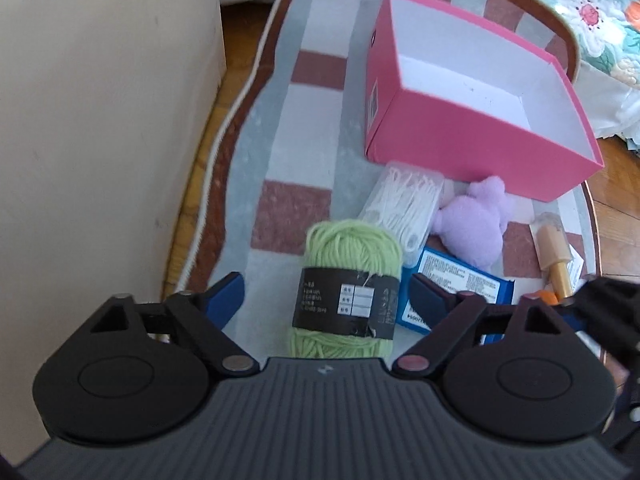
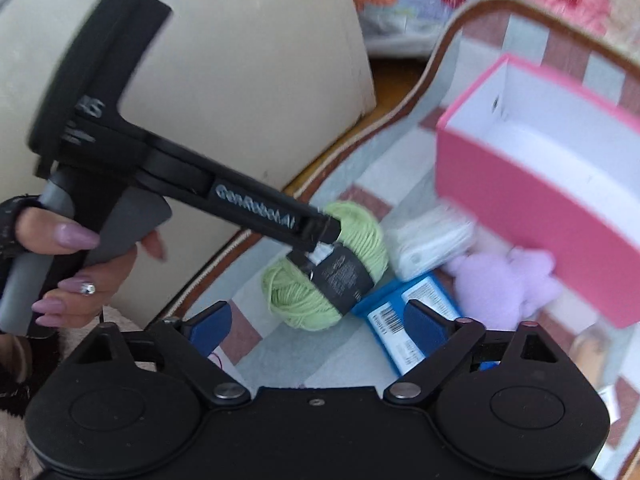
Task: Organize objects
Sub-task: 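Reach the left gripper to the green yarn skein and close on it, then lift the yarn skein with the left gripper and release it inside the pink box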
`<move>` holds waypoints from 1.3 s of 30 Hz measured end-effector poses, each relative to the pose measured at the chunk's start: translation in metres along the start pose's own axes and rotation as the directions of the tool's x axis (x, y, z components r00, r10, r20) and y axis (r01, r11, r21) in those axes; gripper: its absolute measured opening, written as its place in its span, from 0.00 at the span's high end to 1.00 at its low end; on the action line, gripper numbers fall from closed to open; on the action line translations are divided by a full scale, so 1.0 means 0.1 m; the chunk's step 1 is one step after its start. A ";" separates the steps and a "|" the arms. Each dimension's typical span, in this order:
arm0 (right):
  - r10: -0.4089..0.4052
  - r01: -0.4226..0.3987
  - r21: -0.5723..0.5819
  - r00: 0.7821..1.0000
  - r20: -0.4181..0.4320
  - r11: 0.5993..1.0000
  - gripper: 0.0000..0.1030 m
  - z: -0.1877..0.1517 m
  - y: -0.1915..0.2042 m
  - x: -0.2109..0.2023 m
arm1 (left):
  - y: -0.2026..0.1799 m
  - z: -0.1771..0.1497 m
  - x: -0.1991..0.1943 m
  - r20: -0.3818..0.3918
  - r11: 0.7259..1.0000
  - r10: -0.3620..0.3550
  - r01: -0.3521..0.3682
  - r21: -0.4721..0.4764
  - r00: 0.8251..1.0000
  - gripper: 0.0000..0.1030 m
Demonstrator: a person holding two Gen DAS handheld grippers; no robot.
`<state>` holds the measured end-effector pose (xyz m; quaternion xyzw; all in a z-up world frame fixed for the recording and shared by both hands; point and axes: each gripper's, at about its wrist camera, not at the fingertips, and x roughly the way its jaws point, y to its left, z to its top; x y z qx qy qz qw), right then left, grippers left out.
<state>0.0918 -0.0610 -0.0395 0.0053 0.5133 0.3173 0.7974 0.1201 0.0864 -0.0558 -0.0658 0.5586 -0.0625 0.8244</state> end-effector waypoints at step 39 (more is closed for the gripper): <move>-0.077 0.062 0.125 0.990 0.116 0.990 0.42 -0.48 0.18 0.54 | 0.03 -0.40 0.18 0.051 0.962 -0.197 0.203 -0.181 0.979 0.48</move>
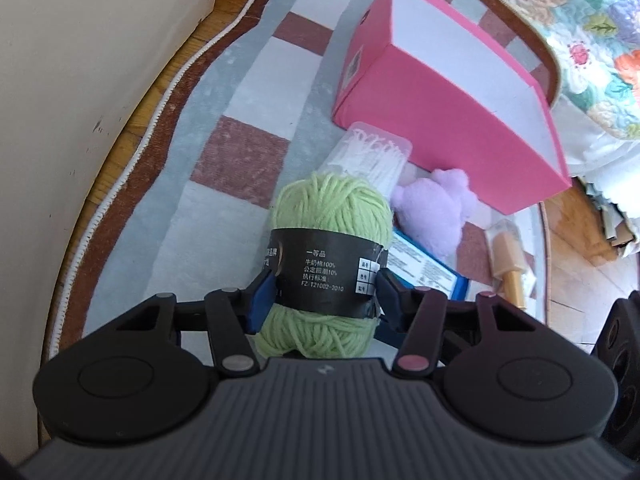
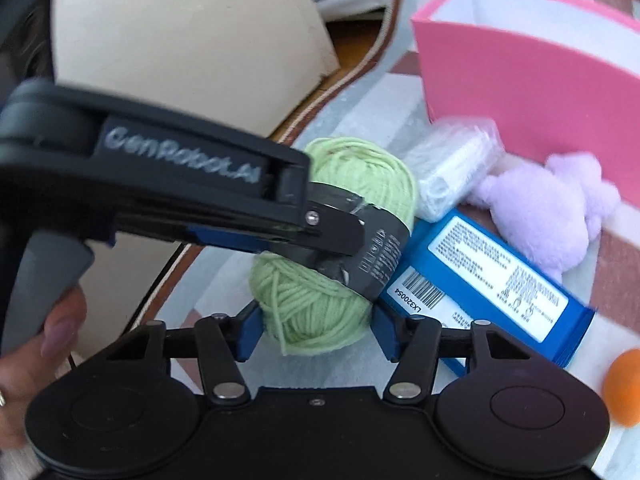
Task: Organize objects
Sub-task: 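Lift the yarn skein with the left gripper and release it inside the pink box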
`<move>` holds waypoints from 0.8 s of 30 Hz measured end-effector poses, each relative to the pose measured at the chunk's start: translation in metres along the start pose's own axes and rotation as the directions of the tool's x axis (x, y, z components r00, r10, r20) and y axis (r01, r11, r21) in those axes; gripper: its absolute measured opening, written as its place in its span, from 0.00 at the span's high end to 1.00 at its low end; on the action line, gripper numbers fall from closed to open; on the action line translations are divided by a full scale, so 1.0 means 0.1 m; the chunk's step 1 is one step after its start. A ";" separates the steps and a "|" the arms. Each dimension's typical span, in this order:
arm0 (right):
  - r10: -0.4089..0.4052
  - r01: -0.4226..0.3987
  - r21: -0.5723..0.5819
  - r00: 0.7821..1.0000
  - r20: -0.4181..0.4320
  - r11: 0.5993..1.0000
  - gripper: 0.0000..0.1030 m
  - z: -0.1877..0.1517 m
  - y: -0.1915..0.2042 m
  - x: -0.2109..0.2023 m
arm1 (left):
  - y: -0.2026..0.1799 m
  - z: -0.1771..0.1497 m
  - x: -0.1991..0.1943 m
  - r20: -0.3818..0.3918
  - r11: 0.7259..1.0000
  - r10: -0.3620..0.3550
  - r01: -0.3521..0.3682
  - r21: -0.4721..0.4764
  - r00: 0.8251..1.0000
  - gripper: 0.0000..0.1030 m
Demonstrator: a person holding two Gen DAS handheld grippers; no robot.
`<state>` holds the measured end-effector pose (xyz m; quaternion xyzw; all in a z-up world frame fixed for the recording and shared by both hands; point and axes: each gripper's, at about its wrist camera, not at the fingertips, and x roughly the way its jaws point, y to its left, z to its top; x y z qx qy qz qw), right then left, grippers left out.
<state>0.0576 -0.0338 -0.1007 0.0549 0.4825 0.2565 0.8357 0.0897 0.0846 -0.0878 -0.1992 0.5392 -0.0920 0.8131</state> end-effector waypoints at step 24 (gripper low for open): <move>-0.191 0.219 -0.136 0.962 0.195 0.966 0.39 0.68 -0.39 -1.54 | -1.58 0.87 -0.69 0.025 0.952 -0.201 0.189 0.243 0.979 0.49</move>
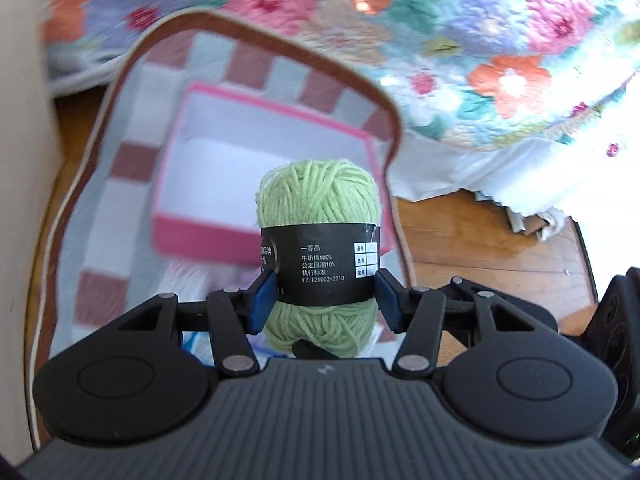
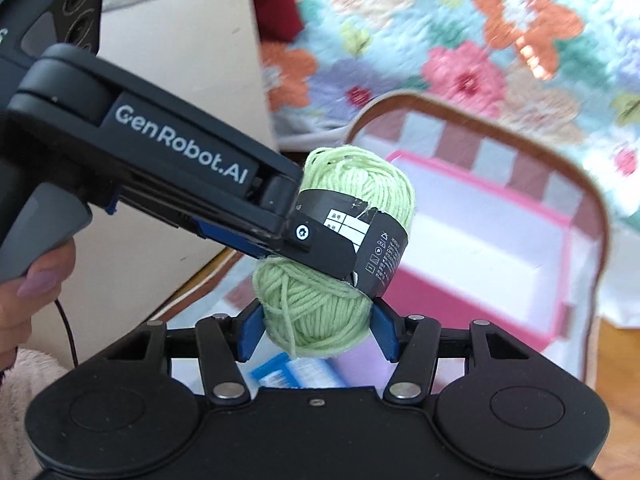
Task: Organize objects
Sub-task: 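Lift the yarn skein with the left gripper and release it inside the pink box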
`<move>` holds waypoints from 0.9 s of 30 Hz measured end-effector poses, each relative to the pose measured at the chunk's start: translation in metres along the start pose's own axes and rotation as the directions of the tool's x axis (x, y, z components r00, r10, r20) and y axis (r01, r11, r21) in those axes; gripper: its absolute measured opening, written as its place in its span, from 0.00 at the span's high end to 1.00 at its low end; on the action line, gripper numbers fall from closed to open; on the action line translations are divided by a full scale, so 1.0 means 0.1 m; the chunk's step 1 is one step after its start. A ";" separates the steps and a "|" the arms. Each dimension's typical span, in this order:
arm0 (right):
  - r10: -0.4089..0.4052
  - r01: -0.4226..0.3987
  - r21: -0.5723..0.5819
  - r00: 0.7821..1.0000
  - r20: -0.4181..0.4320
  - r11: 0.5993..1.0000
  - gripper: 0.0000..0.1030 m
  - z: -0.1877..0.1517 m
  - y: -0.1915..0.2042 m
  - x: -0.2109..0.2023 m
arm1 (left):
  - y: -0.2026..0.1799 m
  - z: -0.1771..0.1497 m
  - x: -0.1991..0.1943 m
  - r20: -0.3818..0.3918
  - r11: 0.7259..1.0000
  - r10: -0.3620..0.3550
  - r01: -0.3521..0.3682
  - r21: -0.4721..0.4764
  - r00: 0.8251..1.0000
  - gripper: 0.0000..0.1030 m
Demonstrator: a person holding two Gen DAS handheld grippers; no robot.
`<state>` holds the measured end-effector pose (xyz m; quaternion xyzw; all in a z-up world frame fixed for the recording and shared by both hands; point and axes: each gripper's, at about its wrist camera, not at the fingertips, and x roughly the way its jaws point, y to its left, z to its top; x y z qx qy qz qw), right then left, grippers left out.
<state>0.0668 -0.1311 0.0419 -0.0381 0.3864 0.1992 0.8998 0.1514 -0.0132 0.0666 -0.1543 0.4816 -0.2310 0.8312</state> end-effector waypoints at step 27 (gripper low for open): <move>-0.026 0.099 0.263 0.963 -0.267 0.960 0.42 0.68 -1.85 1.46 | 0.24 1.20 2.34 -0.232 0.993 -0.091 0.069 -0.101 0.968 0.50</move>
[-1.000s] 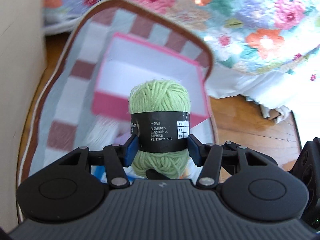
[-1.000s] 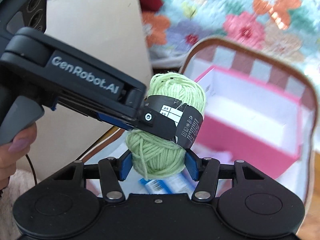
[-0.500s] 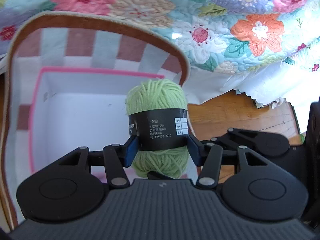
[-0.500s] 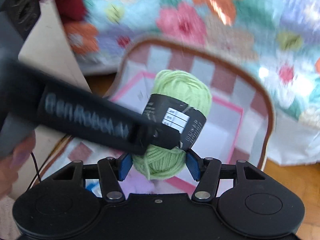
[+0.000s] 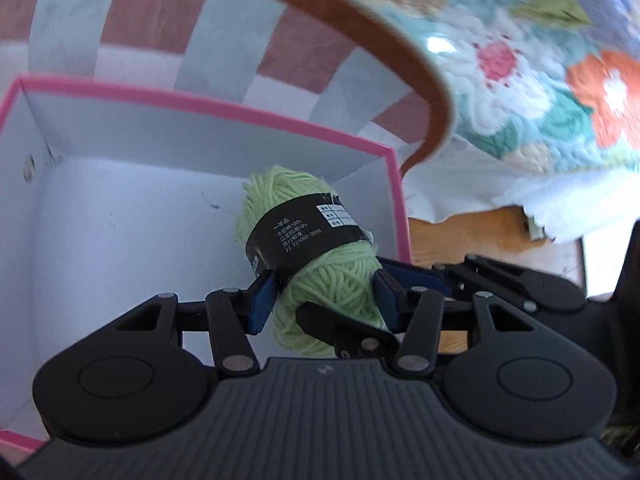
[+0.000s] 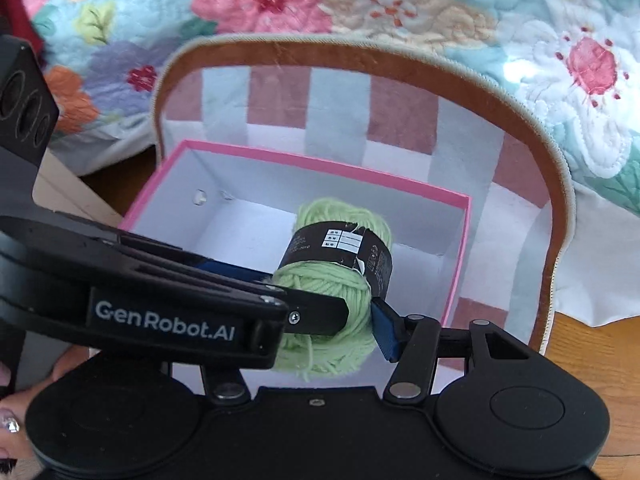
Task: Organize objects
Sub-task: 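Lift the yarn skein with the left gripper and release it inside the pink box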
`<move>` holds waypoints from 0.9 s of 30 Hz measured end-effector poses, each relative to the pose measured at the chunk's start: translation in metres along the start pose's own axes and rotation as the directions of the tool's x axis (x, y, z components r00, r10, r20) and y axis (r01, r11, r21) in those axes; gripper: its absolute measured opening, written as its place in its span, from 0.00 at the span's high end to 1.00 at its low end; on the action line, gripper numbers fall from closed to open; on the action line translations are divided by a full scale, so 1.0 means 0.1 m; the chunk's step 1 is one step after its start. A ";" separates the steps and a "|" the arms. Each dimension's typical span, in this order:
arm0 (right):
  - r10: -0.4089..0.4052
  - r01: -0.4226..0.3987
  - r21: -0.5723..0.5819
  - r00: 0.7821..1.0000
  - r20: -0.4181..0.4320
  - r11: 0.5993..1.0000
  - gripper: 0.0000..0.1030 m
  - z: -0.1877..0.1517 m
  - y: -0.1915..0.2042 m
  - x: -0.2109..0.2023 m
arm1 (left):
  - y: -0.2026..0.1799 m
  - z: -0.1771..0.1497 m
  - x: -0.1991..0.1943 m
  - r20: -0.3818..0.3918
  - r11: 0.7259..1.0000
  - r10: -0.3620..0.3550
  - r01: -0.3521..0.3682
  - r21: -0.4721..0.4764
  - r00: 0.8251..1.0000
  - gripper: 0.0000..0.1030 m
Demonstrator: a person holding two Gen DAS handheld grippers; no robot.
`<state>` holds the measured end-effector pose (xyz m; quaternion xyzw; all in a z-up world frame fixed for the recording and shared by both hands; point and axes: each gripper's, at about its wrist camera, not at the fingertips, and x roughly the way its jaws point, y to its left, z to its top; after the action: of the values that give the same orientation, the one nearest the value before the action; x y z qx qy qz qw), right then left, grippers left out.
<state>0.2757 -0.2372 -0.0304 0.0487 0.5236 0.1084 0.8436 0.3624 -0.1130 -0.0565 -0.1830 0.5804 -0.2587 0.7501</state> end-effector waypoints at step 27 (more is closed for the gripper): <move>-0.174 0.177 -0.156 0.984 0.030 0.972 0.73 -0.20 0.04 0.28 | -0.12 -0.06 0.54 0.033 0.991 0.122 -0.124 0.041 0.992 0.51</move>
<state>0.2691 -0.2269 -0.0631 -0.0640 0.5086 0.0741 0.8554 0.3649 -0.1548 -0.0932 -0.1346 0.5734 -0.2215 0.7772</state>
